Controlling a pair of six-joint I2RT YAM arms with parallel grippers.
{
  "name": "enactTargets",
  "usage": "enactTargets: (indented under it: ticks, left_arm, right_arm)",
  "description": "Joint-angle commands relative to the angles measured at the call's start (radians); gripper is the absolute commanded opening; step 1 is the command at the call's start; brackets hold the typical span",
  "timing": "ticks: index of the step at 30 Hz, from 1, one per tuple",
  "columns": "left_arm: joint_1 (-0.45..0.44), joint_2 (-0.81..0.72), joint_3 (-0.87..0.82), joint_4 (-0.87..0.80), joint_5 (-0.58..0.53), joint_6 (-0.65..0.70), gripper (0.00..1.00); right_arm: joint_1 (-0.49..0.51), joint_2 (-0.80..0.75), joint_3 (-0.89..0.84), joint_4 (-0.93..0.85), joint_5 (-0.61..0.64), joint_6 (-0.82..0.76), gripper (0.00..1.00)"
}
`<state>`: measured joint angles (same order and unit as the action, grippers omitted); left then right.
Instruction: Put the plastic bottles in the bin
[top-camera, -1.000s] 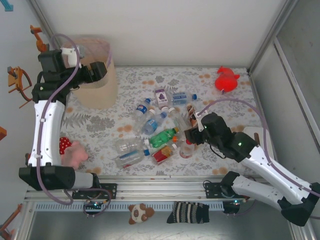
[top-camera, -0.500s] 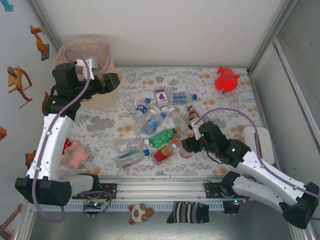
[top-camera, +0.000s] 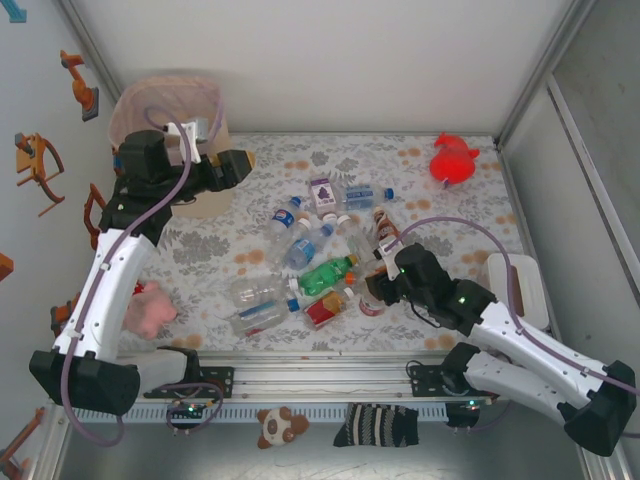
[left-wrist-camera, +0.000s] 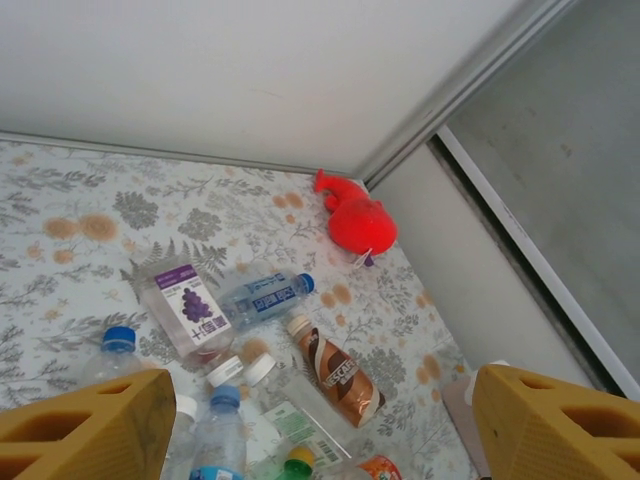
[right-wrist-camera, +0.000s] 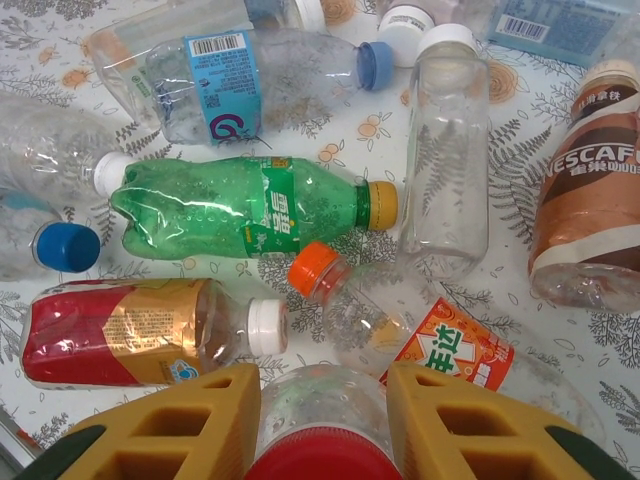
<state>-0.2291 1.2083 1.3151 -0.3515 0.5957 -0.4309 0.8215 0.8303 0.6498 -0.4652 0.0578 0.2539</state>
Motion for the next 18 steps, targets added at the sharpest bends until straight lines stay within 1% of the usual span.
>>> enactTargets:
  ticks: [1, 6, 8, 14, 18]
  left_arm:
    - [-0.024, -0.02, -0.01, 0.05, 0.038, 0.028, 0.77]
    - [-0.048, -0.045, -0.073, 0.159, 0.126, 0.045, 0.77]
    - [-0.06, -0.053, -0.091, 0.181, 0.144, 0.063, 0.77]
    - [-0.108, -0.047, -0.108, 0.144, 0.233, 0.16, 0.77]
    - [-0.17, -0.074, -0.154, 0.141, 0.273, 0.27, 0.77]
  right_arm:
    - [0.006, -0.02, 0.056, -0.036, 0.029, 0.006, 0.3]
    - [0.007, -0.019, 0.159, -0.11, 0.03, 0.021, 0.28]
    - [0.006, -0.006, 0.207, -0.138, 0.023, 0.026, 0.28]
    - [0.006, 0.055, 0.355, -0.193, -0.02, 0.032, 0.27]
    - [0.007, 0.11, 0.442, -0.203, -0.069, 0.037, 0.27]
